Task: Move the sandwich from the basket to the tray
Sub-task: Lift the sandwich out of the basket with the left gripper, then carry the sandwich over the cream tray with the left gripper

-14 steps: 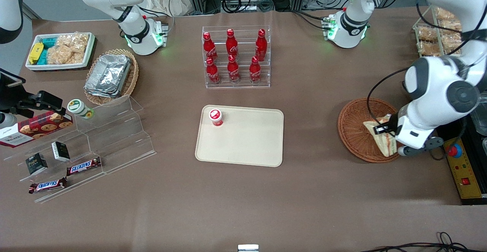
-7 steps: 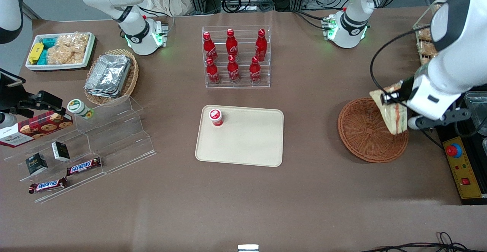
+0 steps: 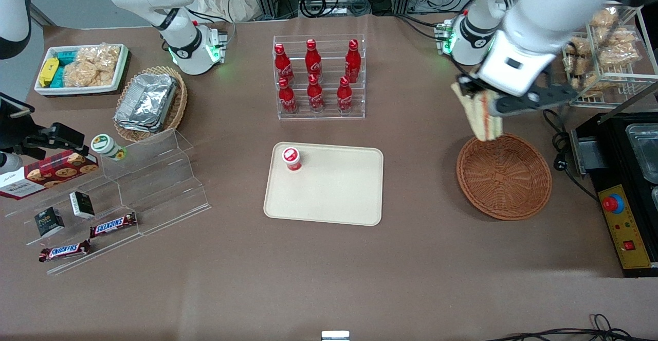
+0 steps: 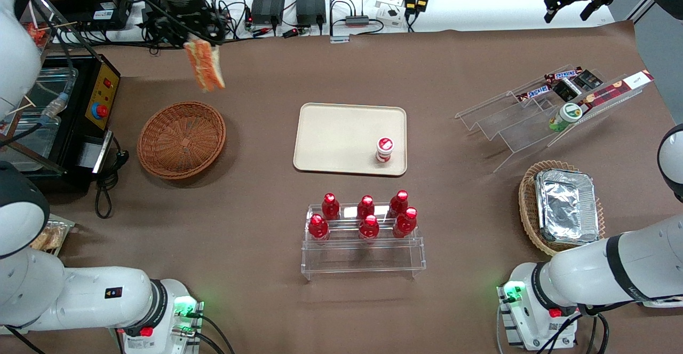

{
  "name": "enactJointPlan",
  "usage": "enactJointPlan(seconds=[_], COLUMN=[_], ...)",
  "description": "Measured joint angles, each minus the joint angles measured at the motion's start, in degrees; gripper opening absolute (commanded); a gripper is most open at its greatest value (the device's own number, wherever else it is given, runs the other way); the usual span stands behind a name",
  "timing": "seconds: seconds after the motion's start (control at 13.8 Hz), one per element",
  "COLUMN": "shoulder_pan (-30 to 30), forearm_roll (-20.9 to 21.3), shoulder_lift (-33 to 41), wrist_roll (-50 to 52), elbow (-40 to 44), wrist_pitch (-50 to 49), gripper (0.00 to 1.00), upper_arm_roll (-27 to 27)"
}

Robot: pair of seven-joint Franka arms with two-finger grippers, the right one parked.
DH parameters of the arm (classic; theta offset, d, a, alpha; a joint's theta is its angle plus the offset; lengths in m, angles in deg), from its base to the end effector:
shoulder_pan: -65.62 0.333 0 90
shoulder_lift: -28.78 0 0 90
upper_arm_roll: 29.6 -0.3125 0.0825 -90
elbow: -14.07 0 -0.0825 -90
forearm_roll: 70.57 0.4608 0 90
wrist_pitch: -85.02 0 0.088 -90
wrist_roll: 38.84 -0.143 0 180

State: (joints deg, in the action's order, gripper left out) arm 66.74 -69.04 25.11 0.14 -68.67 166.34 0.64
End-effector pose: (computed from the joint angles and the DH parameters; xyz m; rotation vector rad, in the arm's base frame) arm 0.5566 -0.2946 0.6058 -3.0878 -0.2703 0.1080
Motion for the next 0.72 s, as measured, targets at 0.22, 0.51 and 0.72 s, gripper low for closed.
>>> enactJointPlan(seconds=[0.22,0.51,0.72], shoulder_pan=[-0.1,-0.2,-1.8], forearm_roll=[2.2,5.2,8.9], shoulder_lift=[-1.7,-11.2,-19.4], wrist_roll=[5.3,9.5,10.6], elbow=[-0.3,-1.2,-1.4], wrist_pitch=[0.2,7.6,13.5], gripper=[0.30,0.30,0.30], upper_arm_roll=[8.1,13.9,14.3])
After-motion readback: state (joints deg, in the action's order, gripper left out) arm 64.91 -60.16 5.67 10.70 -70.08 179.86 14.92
